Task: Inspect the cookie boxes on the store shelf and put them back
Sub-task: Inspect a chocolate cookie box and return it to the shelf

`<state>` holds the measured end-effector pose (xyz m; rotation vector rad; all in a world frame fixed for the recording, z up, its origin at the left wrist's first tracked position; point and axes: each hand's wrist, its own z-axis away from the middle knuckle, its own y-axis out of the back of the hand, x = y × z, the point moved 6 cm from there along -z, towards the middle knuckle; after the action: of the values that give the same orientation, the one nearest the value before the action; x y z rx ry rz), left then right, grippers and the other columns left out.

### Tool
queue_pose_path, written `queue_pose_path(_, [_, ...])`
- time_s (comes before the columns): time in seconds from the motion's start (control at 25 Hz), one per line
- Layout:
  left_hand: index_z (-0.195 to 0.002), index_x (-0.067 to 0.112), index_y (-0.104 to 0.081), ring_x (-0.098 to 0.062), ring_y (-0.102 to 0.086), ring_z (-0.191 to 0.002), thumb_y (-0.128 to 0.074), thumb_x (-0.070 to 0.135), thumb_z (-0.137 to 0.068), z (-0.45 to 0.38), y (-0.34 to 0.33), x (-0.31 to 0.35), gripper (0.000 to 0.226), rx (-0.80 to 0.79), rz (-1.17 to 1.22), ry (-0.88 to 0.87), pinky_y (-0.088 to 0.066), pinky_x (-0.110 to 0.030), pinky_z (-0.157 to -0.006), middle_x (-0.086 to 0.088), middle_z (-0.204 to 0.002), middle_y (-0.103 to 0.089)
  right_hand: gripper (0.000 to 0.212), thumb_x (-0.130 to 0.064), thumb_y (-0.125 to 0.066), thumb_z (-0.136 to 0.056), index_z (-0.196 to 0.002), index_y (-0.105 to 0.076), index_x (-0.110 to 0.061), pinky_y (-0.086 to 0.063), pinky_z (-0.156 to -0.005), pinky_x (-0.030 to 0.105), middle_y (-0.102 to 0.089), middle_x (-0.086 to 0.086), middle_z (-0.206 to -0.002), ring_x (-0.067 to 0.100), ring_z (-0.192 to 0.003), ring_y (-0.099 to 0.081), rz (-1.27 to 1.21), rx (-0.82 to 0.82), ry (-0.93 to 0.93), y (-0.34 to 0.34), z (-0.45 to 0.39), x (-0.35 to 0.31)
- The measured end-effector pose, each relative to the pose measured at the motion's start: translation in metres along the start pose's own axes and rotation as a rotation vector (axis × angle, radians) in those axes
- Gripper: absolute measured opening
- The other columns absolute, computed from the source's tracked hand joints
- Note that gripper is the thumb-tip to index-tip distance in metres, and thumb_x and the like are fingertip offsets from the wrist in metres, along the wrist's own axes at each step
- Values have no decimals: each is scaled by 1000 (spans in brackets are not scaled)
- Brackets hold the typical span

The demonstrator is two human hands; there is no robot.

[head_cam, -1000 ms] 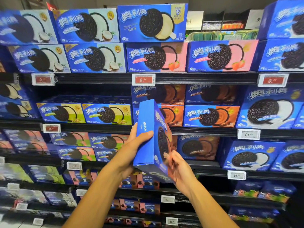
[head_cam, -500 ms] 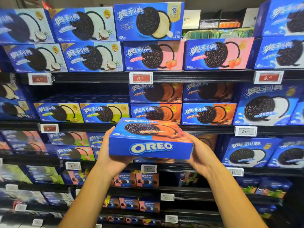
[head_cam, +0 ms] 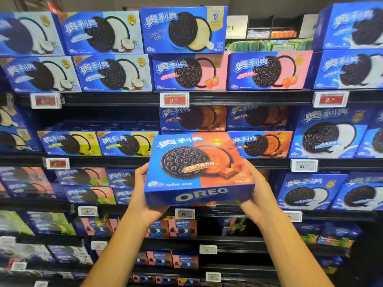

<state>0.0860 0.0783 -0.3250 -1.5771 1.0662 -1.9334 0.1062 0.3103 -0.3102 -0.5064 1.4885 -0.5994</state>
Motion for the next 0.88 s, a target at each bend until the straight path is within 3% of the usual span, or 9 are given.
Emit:
queue_pose_path(0.16, [-70,28,-78,-18,-75,-77,-59,45,-84,1,5,-2,30,4,-50,-44,-60,-34,-63,1,-88,-78,30,-33,-57,-98,-99,-82,-16,-61,-66,39,-78,10,-106,27,-91,-76,-124,-43,-94,-7,9,4])
queue_pose_path(0.24, [-95,32,-78,-18,-73,-88,-52,38,-93,-1,10,3,27,26,-149,-52,-60,-34,-67,0,-100,-76,32,-35,-58,-95,-105,-80,-14,-62,-67,39,-77,10,-109,26,-94,-76,-99,-57,-40,-12,13,-4])
queue_pose_path(0.32, [-134,35,-56,-18,-60,-113,-51,23,-99,-3,19,14,37,134,-410,-145,-53,-37,-84,1,-122,-63,36,-33,-60,-89,-112,-76,-11,-62,-71,38,-76,12,-111,24,-93,-75,-12,-65,66,-17,18,-14])
queue_pose_path(0.4, [-134,35,-52,-13,-50,-129,-56,20,-97,4,7,22,40,180,-674,-259,-42,-39,-102,8,-136,-55,31,-25,-63,-88,-114,-72,-11,-60,-83,41,-74,16,-116,25,-95,-71,158,-54,230,-23,20,-22])
queue_pose_path(0.48, [-125,36,-59,-6,-49,-132,-66,39,-87,12,-23,11,39,36,-740,-243,-36,-40,-110,13,-136,-60,24,-16,-68,-89,-112,-74,-17,-57,-88,37,-76,8,-115,17,-95,-68,362,-40,397,-37,29,-22])
queue_pose_path(0.6, [-135,31,-53,-4,-58,-124,-62,66,-73,25,-65,-16,72,-182,-696,-132,-49,-36,-100,12,-134,-64,35,-20,-71,-89,-122,-70,-31,-54,-83,18,-74,-17,-114,0,-97,-68,611,-76,523,-64,47,-2])
queue_pose_path(0.68, [-138,28,-51,-14,-63,-120,-61,65,-76,29,-73,-26,72,-185,-674,-162,-54,-37,-98,5,-131,-66,51,-39,-70,-87,-136,-60,-38,-53,-90,22,-69,-23,-124,-3,-109,-66,745,-105,507,-74,54,13])
queue_pose_path(0.76, [-138,22,-54,-22,-65,-117,-63,54,-83,30,-67,-27,64,-107,-547,-172,-55,-38,-97,-2,-128,-68,55,-56,-60,-82,-136,-55,-47,-47,-106,31,-60,-27,-136,-6,-124,-56,804,-101,473,-75,56,23])
queue_pose_path(0.88, [-121,20,-71,-25,-70,-108,-60,50,-84,30,-52,-27,49,-76,-380,-122,-61,-36,-80,-9,-121,-71,36,-61,-45,-84,-118,-54,-64,-30,-115,18,-46,-45,-137,-17,-135,-37,873,-147,454,-77,60,30])
